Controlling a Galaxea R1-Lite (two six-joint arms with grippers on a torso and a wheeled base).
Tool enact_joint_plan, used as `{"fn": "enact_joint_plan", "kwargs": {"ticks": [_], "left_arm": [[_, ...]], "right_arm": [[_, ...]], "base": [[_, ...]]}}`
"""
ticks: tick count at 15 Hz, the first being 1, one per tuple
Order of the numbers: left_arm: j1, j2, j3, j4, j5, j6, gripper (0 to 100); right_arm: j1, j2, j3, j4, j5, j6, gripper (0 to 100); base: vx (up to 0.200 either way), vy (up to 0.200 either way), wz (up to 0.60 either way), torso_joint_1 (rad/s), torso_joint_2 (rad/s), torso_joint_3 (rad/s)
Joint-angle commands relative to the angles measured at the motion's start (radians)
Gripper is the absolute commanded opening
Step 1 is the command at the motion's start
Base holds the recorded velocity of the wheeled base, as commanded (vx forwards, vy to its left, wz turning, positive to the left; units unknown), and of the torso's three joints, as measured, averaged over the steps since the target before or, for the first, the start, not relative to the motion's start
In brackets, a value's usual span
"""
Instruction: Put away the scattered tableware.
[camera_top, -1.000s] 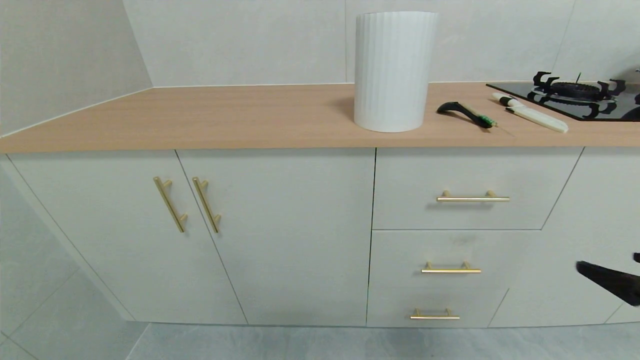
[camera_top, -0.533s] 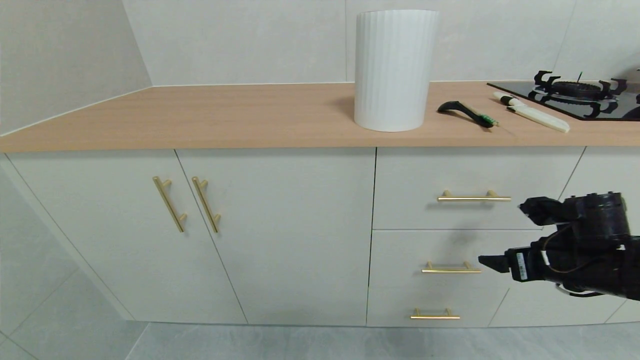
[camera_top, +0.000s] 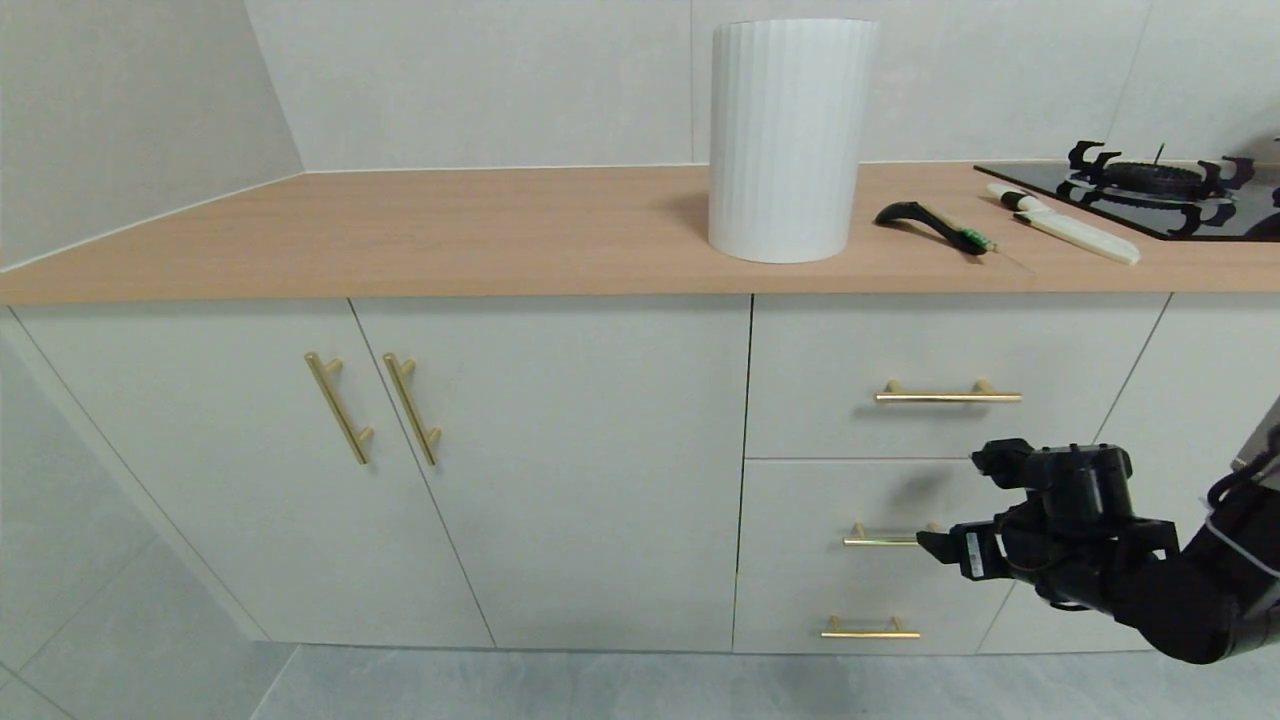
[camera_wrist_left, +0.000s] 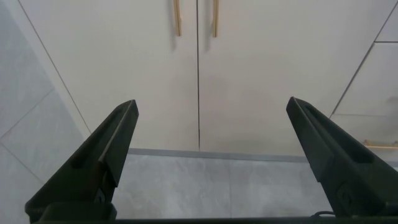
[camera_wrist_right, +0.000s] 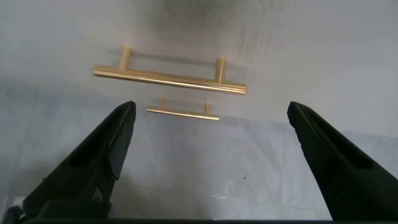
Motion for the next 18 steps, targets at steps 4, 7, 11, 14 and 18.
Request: {"fn": "enact_joint_plan", "kwargs": {"ticks": [4,7,11,14,18], "left_arm": [[0.0,0.0,0.0,0.0,0.0,0.0,100],[0.0,0.0,0.0,0.0,0.0,0.0,100],[0.0,0.0,0.0,0.0,0.0,0.0,100],[0.0,0.0,0.0,0.0,0.0,0.0,100],[0.0,0.0,0.0,0.0,0.0,0.0,100]], "right_arm": [[0.02,0.237,0.003,-0.293,-0.09,0.046,100],[0.028,0.289,0.001,-0.406,-0.113,0.055,100],[0.028,0.34,-0.03,-0.435,-0.114,0.054,100],[0.028,0.363,-0.05,-0.466,-0.127,0.055,100],[0.028,0.376,-0.063,-0.48,-0.144,0.057,100]], "base": [[0.0,0.0,0.0,0.0,0.0,0.0],[0.0,0.0,0.0,0.0,0.0,0.0],[0.0,0.0,0.0,0.0,0.0,0.0],[0.0,0.0,0.0,0.0,0.0,0.0],[0.0,0.0,0.0,0.0,0.0,0.0]]}}
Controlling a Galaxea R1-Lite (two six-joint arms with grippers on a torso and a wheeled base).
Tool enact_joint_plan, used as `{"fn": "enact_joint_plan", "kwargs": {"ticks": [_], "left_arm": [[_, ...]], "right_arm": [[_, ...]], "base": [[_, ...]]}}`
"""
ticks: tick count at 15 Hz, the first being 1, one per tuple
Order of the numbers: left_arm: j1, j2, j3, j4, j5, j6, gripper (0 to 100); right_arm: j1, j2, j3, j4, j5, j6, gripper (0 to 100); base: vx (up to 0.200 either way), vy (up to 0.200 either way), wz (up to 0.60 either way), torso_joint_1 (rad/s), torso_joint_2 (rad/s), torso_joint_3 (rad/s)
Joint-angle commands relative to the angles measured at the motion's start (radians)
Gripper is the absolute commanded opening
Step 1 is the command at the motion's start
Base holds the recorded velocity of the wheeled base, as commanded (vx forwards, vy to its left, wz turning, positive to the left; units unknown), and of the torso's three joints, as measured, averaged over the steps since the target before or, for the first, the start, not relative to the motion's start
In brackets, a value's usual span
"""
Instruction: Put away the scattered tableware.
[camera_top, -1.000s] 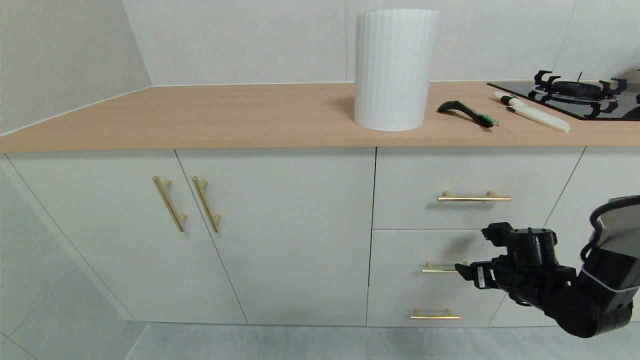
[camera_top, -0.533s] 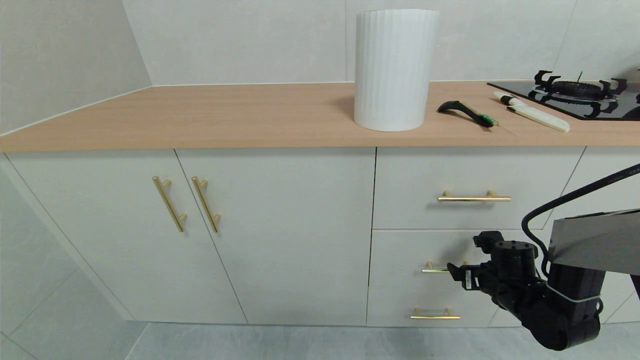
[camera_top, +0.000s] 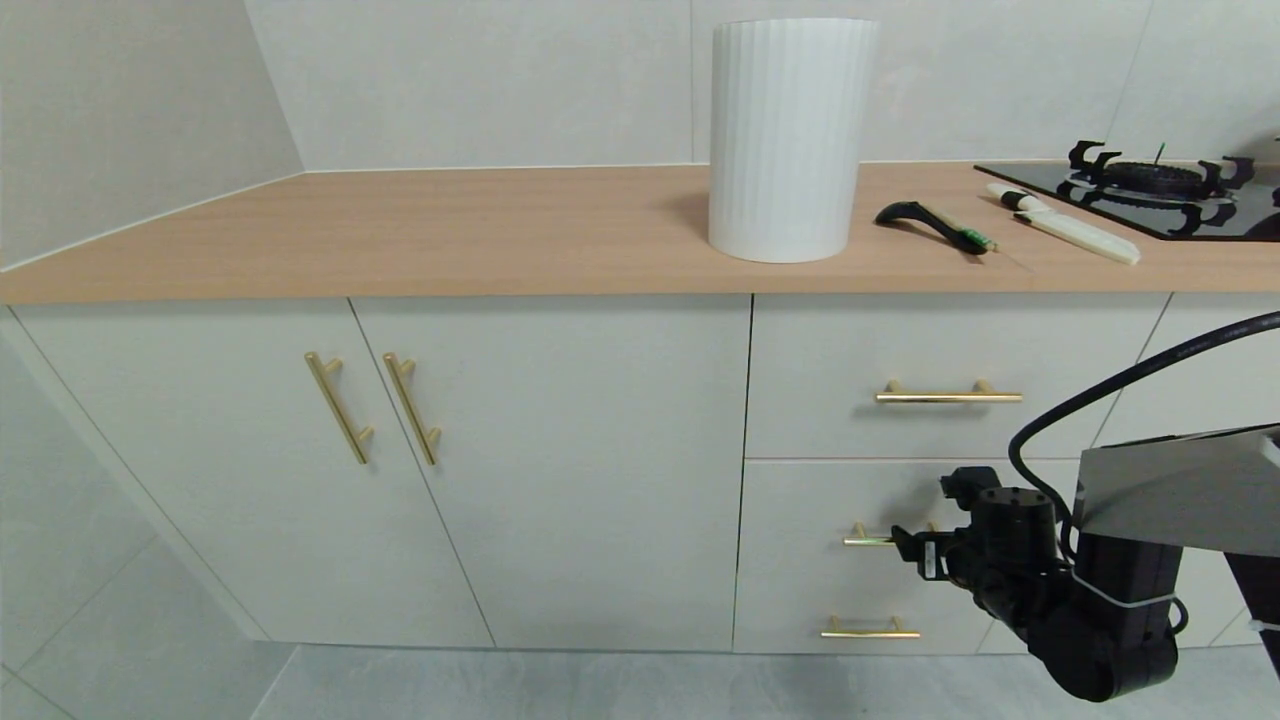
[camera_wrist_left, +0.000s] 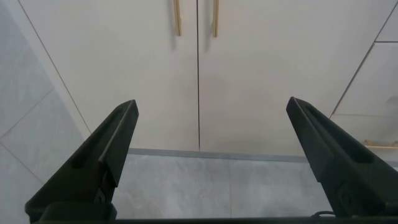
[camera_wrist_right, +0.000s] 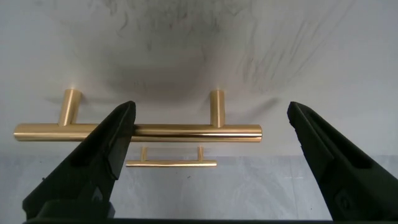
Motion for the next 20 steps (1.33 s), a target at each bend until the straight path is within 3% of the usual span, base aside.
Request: {"fn": "enact_joint_plan", "kwargs": {"ticks": [1,11,14,16,18,20], "left_arm": [[0.0,0.0,0.0,0.0,0.0,0.0,100],[0.0,0.0,0.0,0.0,0.0,0.0,100],[0.0,0.0,0.0,0.0,0.0,0.0,100],[0.0,0.0,0.0,0.0,0.0,0.0,100],[0.002,0.0,0.0,0.0,0.0,0.0,100],[0.002,0.0,0.0,0.0,0.0,0.0,100]], "right_arm": [[0.0,0.01,-0.006,0.0,0.0,-0.001,100],[-0.006,-0.001,0.042,0.018,0.014,-0.01,100],[0.0,-0.132,0.115,0.099,0.06,-0.032,100],[0.027,-0.41,0.146,0.406,0.143,-0.032,100],[0.049,-0.68,0.094,0.754,0.175,-0.032,100],[0.058,-0.858,0.023,0.974,0.178,-0.027,100]], "base": [[0.0,0.0,0.0,0.0,0.0,0.0],[0.0,0.0,0.0,0.0,0.0,0.0],[0.0,0.0,0.0,0.0,0.0,0.0],[0.0,0.0,0.0,0.0,0.0,0.0],[0.0,0.0,0.0,0.0,0.0,0.0],[0.0,0.0,0.0,0.0,0.0,0.0]]}}
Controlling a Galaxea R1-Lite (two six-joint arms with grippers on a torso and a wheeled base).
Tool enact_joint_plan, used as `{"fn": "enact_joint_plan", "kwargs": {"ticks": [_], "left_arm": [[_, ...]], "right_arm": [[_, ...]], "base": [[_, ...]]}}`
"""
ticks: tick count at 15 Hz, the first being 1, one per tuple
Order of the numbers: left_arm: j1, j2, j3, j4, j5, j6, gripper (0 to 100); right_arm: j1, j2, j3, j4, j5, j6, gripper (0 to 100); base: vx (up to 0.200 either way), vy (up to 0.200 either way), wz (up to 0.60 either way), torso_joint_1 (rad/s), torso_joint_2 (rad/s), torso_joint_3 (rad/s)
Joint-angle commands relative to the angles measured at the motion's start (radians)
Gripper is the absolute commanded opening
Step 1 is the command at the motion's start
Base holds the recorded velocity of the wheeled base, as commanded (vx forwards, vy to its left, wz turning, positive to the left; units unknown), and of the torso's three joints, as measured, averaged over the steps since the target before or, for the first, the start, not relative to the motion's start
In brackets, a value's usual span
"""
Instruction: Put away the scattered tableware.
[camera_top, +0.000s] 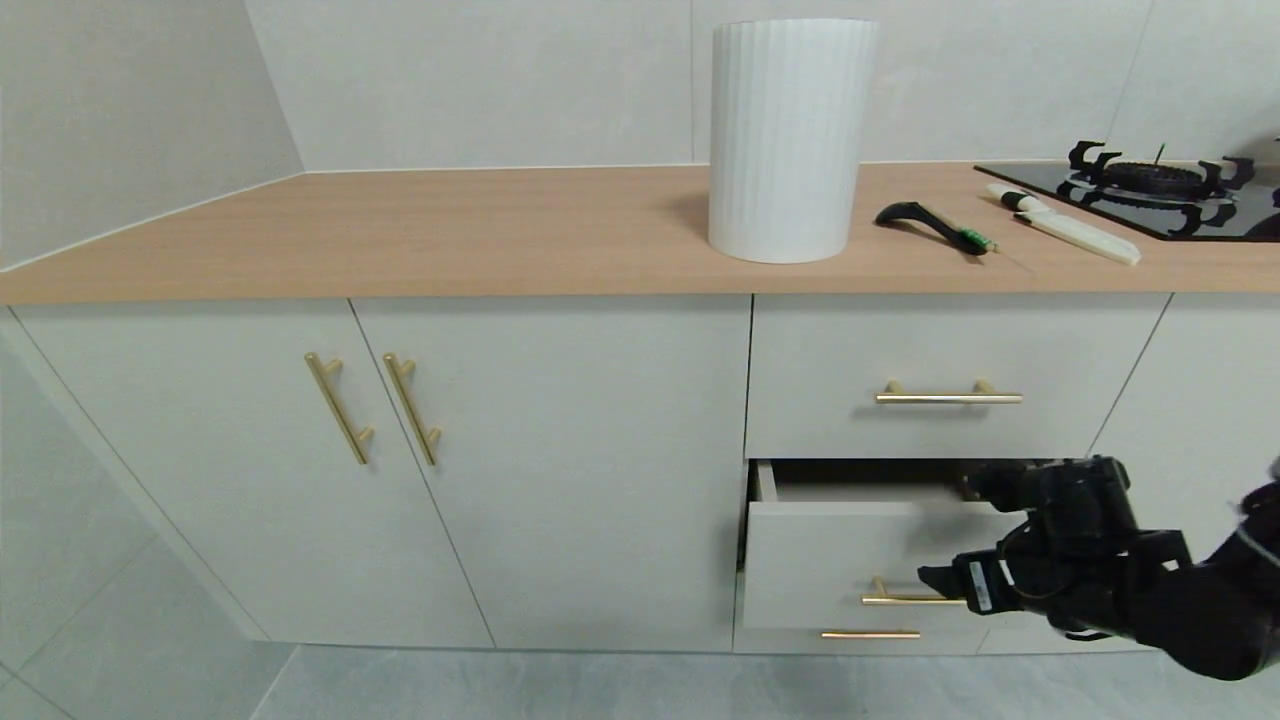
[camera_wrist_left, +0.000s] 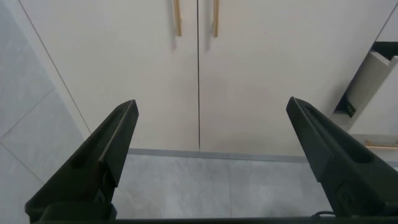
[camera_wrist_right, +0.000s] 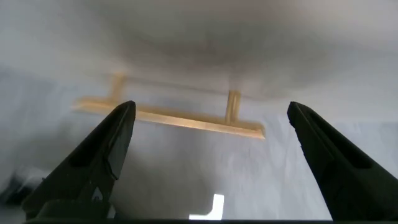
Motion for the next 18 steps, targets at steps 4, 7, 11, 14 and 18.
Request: {"fn": "enact_joint_plan", "kwargs": {"ticks": [4,7,11,14,18], "left_arm": [[0.0,0.0,0.0,0.0,0.0,0.0,100],[0.0,0.0,0.0,0.0,0.0,0.0,100],[0.001,0.0,0.0,0.0,0.0,0.0,100],[0.001,0.0,0.0,0.0,0.0,0.0,100],[0.001,0.0,0.0,0.0,0.0,0.0,100]], "right_arm": [[0.032,-0.4,-0.095,0.281,0.028,0.008,100],[0.03,-0.311,-0.106,0.233,0.025,0.019,100],[0.032,-0.076,-0.104,0.006,-0.097,0.056,100],[0.03,0.04,-0.103,-0.127,-0.116,0.059,100],[0.027,0.068,-0.101,-0.144,-0.116,0.059,100]], "base": [[0.0,0.0,0.0,0.0,0.0,0.0],[0.0,0.0,0.0,0.0,0.0,0.0],[0.0,0.0,0.0,0.0,0.0,0.0],[0.0,0.0,0.0,0.0,0.0,0.0],[0.0,0.0,0.0,0.0,0.0,0.0]]}}
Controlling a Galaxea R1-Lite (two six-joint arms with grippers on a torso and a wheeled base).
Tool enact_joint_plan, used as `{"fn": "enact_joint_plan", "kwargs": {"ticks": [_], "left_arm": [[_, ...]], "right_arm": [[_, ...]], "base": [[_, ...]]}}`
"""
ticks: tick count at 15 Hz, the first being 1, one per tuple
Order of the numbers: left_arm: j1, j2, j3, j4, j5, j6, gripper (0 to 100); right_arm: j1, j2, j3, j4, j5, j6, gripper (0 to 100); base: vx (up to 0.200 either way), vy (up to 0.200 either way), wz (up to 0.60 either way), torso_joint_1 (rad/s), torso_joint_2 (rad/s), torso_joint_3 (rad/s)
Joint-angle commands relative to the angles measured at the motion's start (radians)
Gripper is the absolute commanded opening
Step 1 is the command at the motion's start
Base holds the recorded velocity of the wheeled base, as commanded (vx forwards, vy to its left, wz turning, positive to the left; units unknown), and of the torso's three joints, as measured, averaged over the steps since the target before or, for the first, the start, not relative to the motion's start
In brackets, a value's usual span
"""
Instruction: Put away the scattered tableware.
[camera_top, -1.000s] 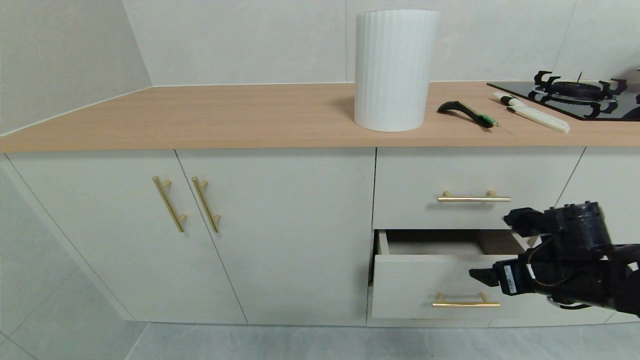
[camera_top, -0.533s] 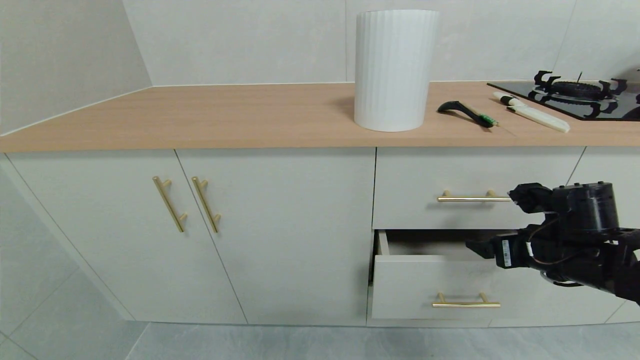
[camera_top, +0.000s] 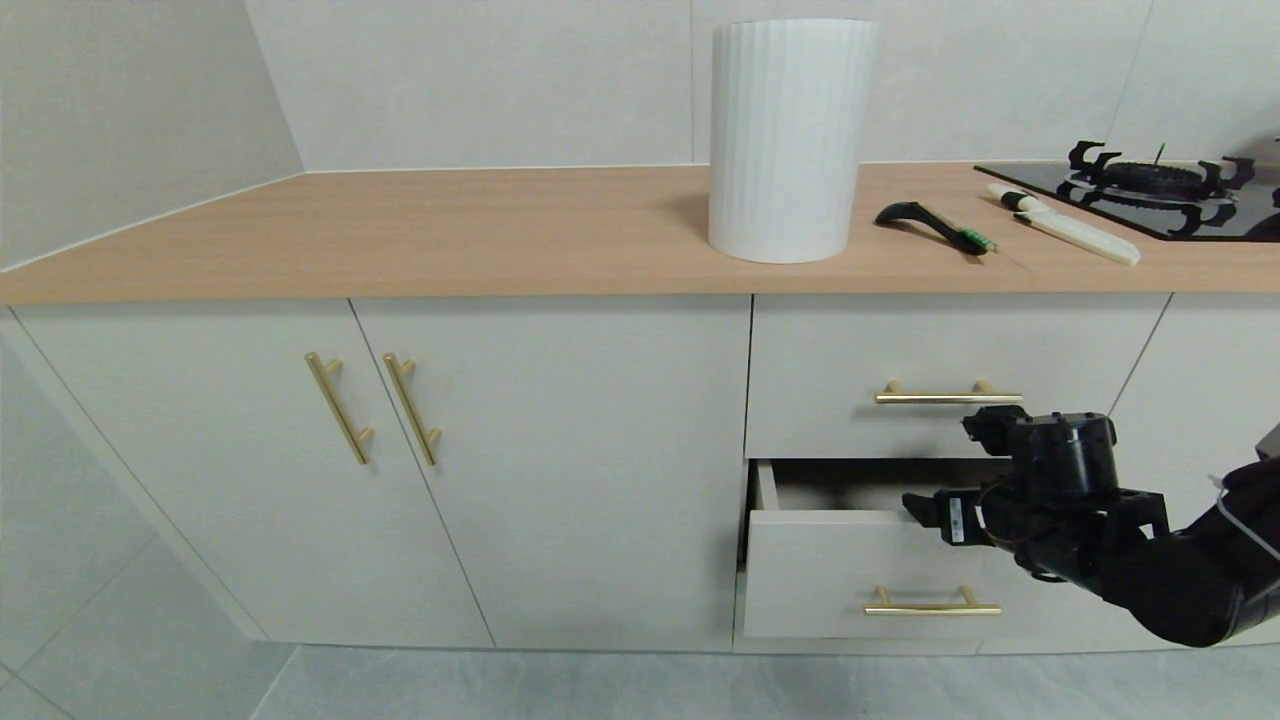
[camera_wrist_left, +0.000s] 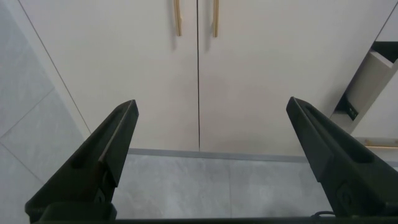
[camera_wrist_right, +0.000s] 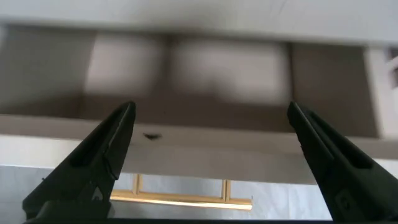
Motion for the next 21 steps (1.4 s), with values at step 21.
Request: {"fn": "enact_joint_plan", "kwargs": {"ticks": [21], "left_arm": [[0.0,0.0,0.0,0.0,0.0,0.0,100]], "right_arm": [[0.025,-0.353,0.404,0.187,0.012,0.0,100]], "base": [[0.0,0.0,0.0,0.0,0.0,0.0]]}}
